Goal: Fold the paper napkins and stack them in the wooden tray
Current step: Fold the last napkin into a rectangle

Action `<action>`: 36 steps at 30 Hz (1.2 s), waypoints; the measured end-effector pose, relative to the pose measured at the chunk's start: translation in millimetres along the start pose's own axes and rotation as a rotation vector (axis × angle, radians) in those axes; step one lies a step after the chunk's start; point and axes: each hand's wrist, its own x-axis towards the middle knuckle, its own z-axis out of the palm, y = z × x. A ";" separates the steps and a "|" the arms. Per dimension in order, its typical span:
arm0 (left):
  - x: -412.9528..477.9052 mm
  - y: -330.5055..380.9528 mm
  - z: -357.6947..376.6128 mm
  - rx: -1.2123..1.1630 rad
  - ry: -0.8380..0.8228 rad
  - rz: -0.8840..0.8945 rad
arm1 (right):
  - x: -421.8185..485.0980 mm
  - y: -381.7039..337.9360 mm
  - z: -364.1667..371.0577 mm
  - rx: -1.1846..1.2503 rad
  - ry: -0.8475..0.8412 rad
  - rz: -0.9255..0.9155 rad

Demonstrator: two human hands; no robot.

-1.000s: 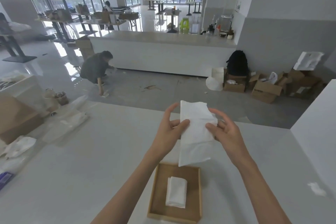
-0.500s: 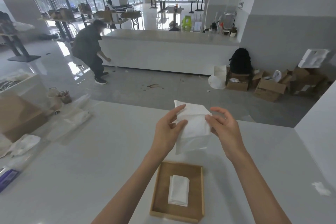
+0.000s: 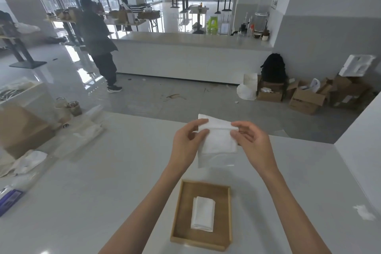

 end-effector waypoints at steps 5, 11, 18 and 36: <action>6.1 -5.9 -4.9 0.022 0.016 -0.050 | 0.4 5.5 0.1 -0.052 0.056 0.000; 11.6 -4.7 -6.3 0.167 -0.050 -0.065 | 2.8 8.8 -2.4 -0.161 0.049 0.017; 13.9 -2.5 -3.7 0.397 -0.053 0.046 | 2.8 2.7 -5.5 -0.444 -0.065 -0.024; 6.1 10.3 -12.5 -0.161 -0.208 -0.114 | -10.6 -8.9 -5.3 -0.014 -0.300 0.065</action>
